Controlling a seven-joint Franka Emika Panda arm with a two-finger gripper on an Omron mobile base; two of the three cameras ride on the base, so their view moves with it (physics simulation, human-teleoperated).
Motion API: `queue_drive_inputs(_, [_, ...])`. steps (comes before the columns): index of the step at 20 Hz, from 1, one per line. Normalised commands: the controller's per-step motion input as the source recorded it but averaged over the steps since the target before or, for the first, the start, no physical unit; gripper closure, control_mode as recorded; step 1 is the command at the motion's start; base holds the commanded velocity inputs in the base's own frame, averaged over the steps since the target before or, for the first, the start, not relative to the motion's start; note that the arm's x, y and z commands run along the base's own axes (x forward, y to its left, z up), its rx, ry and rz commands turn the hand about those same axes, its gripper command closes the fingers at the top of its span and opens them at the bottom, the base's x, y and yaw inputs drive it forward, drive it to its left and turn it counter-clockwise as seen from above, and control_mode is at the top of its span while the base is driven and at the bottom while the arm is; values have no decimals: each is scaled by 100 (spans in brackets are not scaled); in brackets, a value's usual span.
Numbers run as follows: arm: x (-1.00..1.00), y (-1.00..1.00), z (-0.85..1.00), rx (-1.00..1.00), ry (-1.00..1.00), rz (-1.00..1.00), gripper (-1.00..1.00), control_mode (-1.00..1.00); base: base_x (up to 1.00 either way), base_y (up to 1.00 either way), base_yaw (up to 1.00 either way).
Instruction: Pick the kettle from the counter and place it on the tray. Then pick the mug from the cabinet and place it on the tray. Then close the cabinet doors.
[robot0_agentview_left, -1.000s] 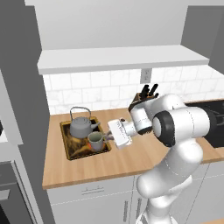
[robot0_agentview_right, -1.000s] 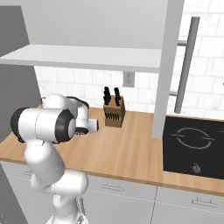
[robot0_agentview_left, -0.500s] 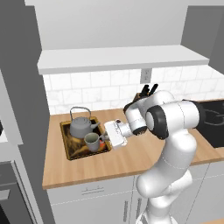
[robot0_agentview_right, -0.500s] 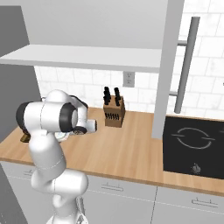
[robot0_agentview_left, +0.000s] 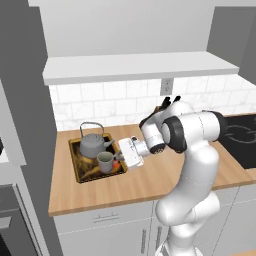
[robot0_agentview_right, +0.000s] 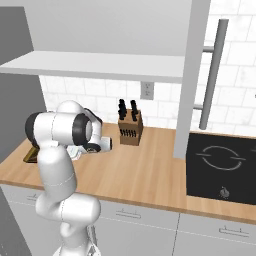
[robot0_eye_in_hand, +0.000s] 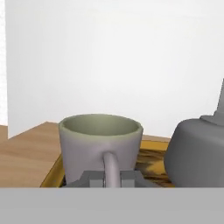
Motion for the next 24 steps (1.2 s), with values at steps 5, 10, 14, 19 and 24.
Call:
queue_drive_inputs(5, [16,1,-21,0,-1,0,100,-100,0,0,0])
queue_drive_inputs(10, [-3,12,-9,0,-5,0,-100,-100,0,0,0])
queue_drive_inputs(14, [-18,1,0,0,-8,0,-100,-100,0,0,0])
queue_drive_inputs(19, [-7,0,0,0,-2,0,-100,-100,0,0,0])
queue_drive_inputs(24, [-4,-4,15,0,-2,-2,-100,-100,0,0,0])
